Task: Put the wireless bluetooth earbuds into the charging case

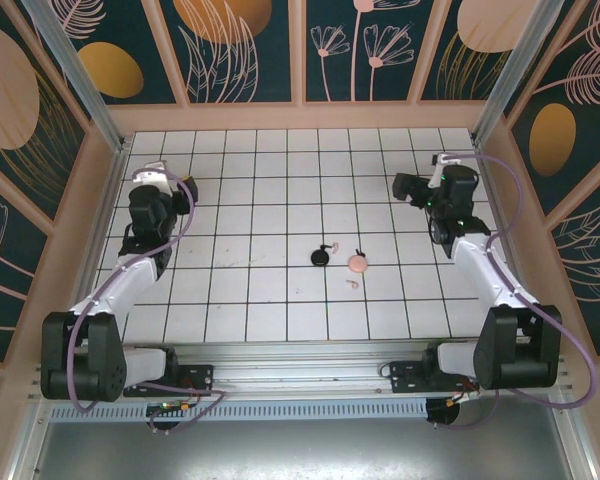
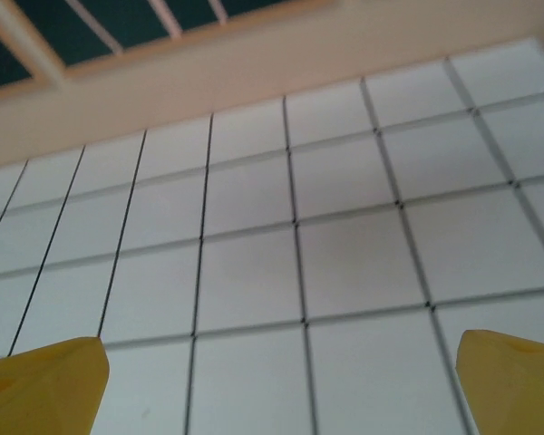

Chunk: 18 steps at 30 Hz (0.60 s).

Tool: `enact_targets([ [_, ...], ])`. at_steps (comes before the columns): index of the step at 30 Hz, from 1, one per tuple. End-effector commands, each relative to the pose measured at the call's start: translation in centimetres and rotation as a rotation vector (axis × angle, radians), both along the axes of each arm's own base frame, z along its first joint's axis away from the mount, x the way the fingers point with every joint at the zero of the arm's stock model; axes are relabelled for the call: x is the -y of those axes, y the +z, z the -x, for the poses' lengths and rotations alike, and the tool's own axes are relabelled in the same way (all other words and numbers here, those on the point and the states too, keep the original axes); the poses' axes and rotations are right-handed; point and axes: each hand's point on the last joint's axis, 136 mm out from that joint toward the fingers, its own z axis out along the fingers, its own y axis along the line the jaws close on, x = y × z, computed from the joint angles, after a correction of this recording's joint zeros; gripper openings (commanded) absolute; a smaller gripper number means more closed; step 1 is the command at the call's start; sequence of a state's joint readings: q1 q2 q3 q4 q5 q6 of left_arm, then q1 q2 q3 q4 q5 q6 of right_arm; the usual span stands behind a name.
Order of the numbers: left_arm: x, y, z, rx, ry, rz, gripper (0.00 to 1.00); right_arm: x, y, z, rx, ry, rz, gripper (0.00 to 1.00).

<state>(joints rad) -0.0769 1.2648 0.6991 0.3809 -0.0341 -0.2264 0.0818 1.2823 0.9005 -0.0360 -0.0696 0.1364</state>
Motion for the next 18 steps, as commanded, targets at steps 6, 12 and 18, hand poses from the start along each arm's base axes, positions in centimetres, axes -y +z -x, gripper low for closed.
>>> enact_targets([
  [6, 7.9, -5.2, 3.1, -0.338, -0.225, 0.066, 0.59, -6.8, -9.1, 9.0, -0.593, 0.099, -0.041, 0.98],
  [12, 10.5, -8.7, 4.6, -0.425, -0.273, 0.046, 0.60, -10.2, -12.1, 10.9, -0.733, 0.140, -0.050, 0.86],
  [18, 11.3, -9.7, 4.8, -0.451, -0.289, 0.043, 0.60, -11.4, -14.4, 10.7, -0.803, 0.137, 0.046, 0.81],
])
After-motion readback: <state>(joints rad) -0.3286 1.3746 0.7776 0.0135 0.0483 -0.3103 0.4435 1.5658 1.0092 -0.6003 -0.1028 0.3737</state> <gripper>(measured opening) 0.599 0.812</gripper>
